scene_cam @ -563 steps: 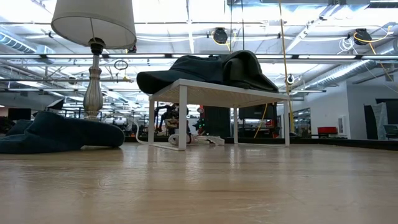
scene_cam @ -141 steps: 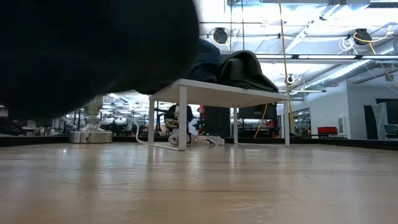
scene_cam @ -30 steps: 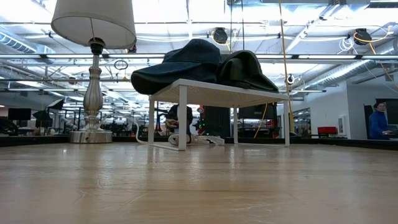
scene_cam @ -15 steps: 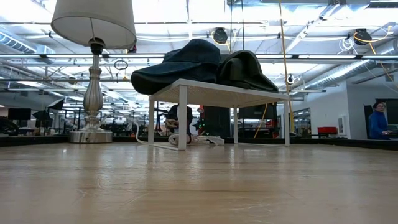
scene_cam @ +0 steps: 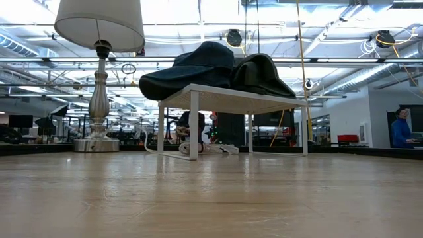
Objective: Pick & Place hat
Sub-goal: Stack the blue cap on top of the other blue caps on the shelf
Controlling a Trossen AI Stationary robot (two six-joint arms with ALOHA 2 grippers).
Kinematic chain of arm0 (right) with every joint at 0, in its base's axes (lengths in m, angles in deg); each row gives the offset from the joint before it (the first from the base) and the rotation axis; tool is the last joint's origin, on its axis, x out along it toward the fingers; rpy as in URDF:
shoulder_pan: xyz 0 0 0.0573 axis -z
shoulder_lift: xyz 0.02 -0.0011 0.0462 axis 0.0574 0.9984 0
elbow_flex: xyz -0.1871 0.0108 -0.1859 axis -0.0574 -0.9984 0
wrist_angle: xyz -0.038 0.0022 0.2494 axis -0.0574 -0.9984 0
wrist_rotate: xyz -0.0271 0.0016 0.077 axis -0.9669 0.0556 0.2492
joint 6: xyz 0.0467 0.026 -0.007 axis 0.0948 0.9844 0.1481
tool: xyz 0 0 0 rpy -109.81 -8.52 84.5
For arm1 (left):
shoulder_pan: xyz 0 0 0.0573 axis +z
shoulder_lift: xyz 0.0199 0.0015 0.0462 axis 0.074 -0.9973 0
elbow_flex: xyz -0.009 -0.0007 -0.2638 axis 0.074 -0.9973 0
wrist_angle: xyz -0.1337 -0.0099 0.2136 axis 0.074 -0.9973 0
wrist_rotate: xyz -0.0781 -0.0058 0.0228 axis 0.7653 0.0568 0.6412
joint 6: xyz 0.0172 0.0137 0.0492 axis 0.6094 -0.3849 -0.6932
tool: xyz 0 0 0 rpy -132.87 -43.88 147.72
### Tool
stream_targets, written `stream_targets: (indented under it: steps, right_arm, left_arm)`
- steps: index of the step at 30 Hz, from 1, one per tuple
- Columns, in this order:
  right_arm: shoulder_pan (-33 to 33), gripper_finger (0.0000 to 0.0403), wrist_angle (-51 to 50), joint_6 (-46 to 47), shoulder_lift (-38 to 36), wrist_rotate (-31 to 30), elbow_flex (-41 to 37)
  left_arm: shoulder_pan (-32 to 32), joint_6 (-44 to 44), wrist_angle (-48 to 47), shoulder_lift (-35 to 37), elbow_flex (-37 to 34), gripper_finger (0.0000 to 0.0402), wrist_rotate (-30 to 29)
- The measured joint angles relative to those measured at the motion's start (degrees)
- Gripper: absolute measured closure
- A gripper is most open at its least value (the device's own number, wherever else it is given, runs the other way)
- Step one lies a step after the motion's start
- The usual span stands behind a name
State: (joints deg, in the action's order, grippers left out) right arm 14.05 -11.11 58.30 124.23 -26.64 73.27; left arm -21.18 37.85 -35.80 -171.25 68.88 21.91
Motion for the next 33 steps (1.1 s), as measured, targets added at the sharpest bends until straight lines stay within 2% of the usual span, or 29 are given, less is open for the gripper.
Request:
stream_targets:
  steps: [5,11,15,21,25,29,33]
  right_arm:
    - [1.0,0.0402,0.1,3.7,3.5,7.0,1.9]
    - [3.3,0.0402,4.0,3.8,8.1,9.0,2.6]
    - [5.0,0.0402,10.4,1.7,11.1,11.8,2.7]
    - [6.9,0.0403,19.4,-2.7,15.8,11.8,2.7]
    - [7.8,0.0403,20.1,-12.0,17.8,11.7,2.7]
    - [8.2,0.0403,20.2,-23.3,19.2,11.5,2.7]
    - [8.2,0.0403,20.1,-31.8,19.3,6.8,2.7]
  left_arm:
    - [-2.0,10.3,-4.4,0.0,0.0,0.0314,6.3]
    - [-4.0,13.3,-5.6,0.0,0.0,0.0314,6.5]
    - [-5.0,15.4,-5.6,0.0,0.0,0.0314,6.5]
    - [-5.4,15.2,-5.7,0.0,0.0,0.0314,6.5]
    - [-5.3,15.0,-5.7,0.0,0.0,0.0314,6.7]
    - [-5.3,15.0,-5.7,0.0,0.0,0.0314,9.6]
    - [-5.4,15.0,-7.6,0.0,0.0,0.0314,11.1]
